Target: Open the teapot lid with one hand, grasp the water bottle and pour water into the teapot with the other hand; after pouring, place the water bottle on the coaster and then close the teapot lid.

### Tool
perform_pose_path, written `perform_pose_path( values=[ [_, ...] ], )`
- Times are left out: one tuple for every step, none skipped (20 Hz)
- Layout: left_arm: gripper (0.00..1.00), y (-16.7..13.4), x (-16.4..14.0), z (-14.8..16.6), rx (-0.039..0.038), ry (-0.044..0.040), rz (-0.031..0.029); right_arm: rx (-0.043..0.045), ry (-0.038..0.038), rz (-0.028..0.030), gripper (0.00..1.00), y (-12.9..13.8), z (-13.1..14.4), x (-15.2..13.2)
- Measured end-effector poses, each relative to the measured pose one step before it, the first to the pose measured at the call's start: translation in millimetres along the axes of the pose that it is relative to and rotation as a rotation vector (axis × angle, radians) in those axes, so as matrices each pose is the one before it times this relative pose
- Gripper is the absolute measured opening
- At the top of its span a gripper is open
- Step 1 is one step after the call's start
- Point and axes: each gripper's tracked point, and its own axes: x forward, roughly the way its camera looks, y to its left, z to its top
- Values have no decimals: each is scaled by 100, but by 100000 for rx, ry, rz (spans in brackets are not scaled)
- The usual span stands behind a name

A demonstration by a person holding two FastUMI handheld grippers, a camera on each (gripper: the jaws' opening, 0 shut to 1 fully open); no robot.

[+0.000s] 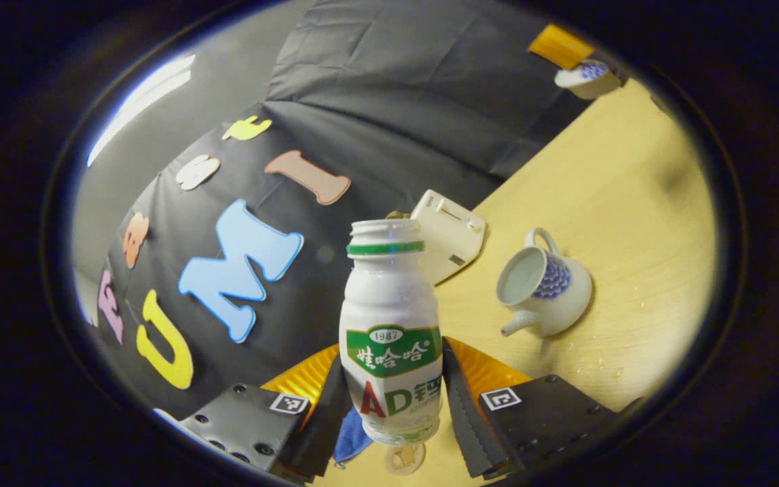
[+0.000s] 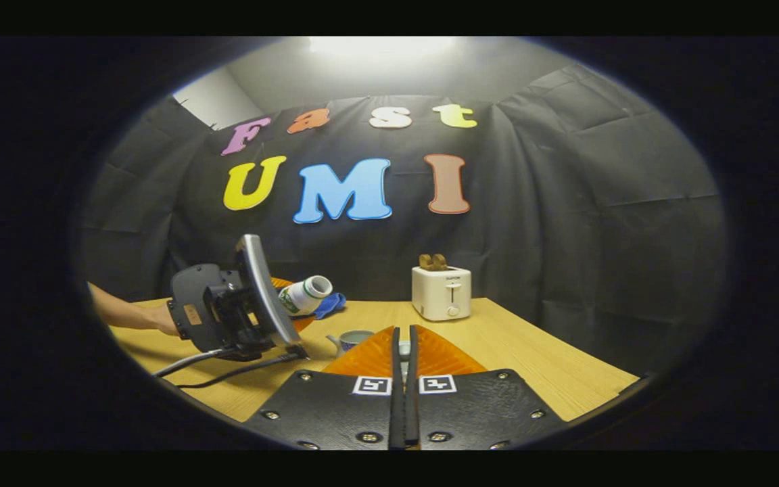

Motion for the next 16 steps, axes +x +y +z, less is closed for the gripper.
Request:
perform_pose_path(
  values=[
    [83,1031,-648,-149,-6579,-841,2005,-35,167,1796,0,320,220,577],
    [77,915,-798,-259,-7144,-809,1493,-50,203,1848,0,505,175,673],
    [77,926,-629,-104,-7300,-590,1285,-167,213,1886,0,471,167,788],
    [77,971,-879,-151,-7464,-558,1229,-52,26,1903,0,467,245,874],
    [77,747,-640,-84,-7671,-869,413,174,-143,1953,0,577,275,995],
    [83,921,-443,138,-7814,-1286,1968,-141,121,1303,1,442,250,1048],
    [72,995,-313,-126,-6607,115,1824,-1025,-191,781,0,282,134,1110],
    [75,1194,-169,-2,-6238,-206,2207,-1523,754,-261,0,149,55,1201],
    [79,921,-36,-43,-6205,-840,1365,-840,636,99,0,133,-109,1157],
    [82,766,-101,116,-5912,-292,781,33,68,21,0,249,72,1133],
    [82,966,188,-32,-4652,43,932,257,1021,-78,0,235,-218,1139],
    [80,796,262,-196,-3062,1090,370,429,1747,92,0,212,-531,933],
    [77,941,-18,-188,-1607,1207,904,610,1107,208,0,324,-497,837],
    [80,1049,-251,49,-1233,-219,1377,506,860,-168,0,154,-424,657],
    [82,977,-294,46,-1933,122,734,-517,1137,-756,0,-13,-591,630],
    [82,888,-190,-178,-2905,853,242,-1316,1181,-1157,0,-158,-504,608]
  ],
)
